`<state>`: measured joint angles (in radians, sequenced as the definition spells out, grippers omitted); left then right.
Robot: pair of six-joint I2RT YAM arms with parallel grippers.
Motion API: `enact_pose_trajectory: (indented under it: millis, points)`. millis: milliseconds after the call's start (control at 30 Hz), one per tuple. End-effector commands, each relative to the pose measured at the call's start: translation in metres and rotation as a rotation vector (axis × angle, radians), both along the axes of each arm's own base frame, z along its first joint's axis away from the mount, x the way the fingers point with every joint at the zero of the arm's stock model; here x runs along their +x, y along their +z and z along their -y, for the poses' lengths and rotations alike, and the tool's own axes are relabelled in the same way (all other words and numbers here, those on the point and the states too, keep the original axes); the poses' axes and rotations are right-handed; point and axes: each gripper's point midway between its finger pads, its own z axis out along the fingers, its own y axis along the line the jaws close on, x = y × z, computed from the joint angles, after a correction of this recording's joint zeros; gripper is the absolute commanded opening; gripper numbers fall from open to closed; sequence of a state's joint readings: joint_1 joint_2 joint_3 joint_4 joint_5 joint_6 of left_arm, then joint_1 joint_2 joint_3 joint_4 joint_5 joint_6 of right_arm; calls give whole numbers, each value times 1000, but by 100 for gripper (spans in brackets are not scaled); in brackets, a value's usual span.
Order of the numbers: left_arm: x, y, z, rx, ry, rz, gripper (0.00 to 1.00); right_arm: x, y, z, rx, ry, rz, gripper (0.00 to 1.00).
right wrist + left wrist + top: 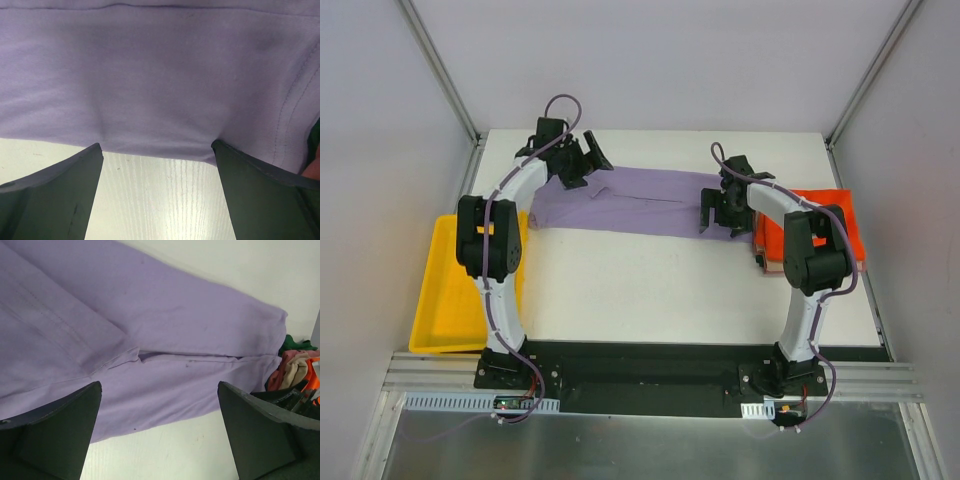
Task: Fold and stack the t-shirts
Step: Fold the other side of the tshirt into a rectangle
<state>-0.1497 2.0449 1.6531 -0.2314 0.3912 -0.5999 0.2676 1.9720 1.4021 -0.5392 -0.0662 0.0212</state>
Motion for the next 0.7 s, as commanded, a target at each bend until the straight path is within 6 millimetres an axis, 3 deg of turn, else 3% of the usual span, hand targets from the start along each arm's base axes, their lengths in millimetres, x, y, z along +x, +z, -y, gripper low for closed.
enact_pose_trajectory:
  millis: [0, 100, 267, 467, 600, 667]
  points:
    - [-7, -20, -5, 15, 45, -49, 99, -13, 0, 17, -50, -13, -35, 96]
    - [0, -30, -2, -3, 51, -73, 99, -16, 0, 18, -52, -15, -36, 96]
    - [35, -41, -5, 31, 76, -40, 99, -19, 0, 20, -53, -17, -42, 96]
    - [51, -63, -7, 44, 94, -75, 99, -19, 4, 24, -58, -26, -44, 96]
    - [68, -66, 0, 15, 83, -58, 99, -18, 8, 28, -69, -9, -33, 96]
    - [83, -55, 10, -29, 54, -19, 99, -19, 9, 28, -67, -8, -33, 96]
